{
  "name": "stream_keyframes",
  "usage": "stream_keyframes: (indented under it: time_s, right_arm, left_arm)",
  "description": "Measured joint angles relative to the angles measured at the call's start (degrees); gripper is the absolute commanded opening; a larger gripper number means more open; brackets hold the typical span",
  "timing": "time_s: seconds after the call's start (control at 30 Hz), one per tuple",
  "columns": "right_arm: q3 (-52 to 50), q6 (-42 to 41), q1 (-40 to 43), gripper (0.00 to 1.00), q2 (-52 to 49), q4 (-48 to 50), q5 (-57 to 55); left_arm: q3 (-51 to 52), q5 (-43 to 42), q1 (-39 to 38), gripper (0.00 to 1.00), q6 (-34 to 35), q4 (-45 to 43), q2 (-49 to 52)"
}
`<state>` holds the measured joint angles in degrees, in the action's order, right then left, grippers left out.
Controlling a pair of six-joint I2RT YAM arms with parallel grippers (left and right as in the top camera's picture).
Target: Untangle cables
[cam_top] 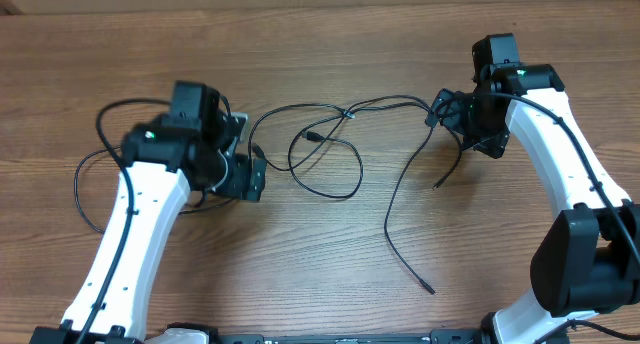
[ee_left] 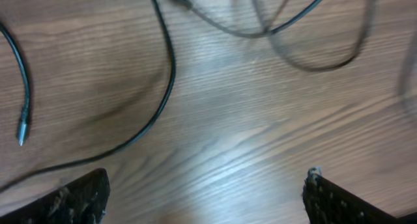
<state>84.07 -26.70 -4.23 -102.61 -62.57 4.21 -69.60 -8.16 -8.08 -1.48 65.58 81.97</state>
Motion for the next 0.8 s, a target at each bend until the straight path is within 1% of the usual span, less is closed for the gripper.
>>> stream_keyframes:
  time_s: [0.07, 0.13, 0.27, 0.4, 0.5, 0.63, 0.67, 0.7, 0.73, 0.77, 0.8]
  right_arm:
    - [0.0, 0.22, 0.0, 1.0, 0.0, 0.02, 0.04]
    - [0.0, 0.61, 0.02, 1.0, 0.0, 0.0, 0.22]
    - [0.0, 1.07, 0.0, 1.0, 0.0, -0.02, 0.31]
    - [0.0, 1.31, 0.0, 1.0, 0.0, 0.0, 0.33]
    - [0.0, 1.73, 0.02, 1.0, 0.0, -0.11, 0.31]
    - [0.0, 2.36, 0.0, 1.0, 0.0, -0.26, 0.33]
    - [0.0, 2.54, 0.0, 1.0, 0.0, -0.2, 0.35]
    - [0.0, 2.6, 0.0, 1.0, 0.0, -0.24, 0.35]
    - [0.0, 2.69, 0.02, 1.0, 0.0, -0.22, 0.35]
    - [0.0, 2.73, 0.02, 1.0, 0.0, -0.17, 0.33]
    - [0.0, 2.73, 0.02, 1.0, 0.0, -0.13, 0.35]
  left_arm:
    - [4.5, 1.81, 0.0, 0.93, -0.15, -2.01, 0.0]
    - [8.87, 4.0, 0.0, 0.91, 1.36, -7.19, 0.33]
    - [13.79, 5.77, 0.0, 0.89, 5.03, -15.34, 2.08]
    - [16.52, 7.63, 0.0, 0.88, 6.54, -22.86, 4.83]
    - [17.03, 9.18, 0.0, 0.85, 7.1, -25.31, 7.1]
    - [17.09, 11.17, 0.0, 0.82, 7.15, -25.24, 10.05]
    - [17.09, 11.47, 0.0, 0.75, 7.15, -25.05, 10.78]
    - [17.11, 11.72, 0.0, 0.6, 7.17, -24.83, 11.5]
    - [17.14, 11.93, 0.0, 0.4, 7.23, -24.59, 12.11]
    - [17.14, 12.0, 0.0, 0.31, 7.34, -24.41, 12.74]
    - [17.16, 12.11, 0.0, 0.25, 7.48, -24.44, 13.29]
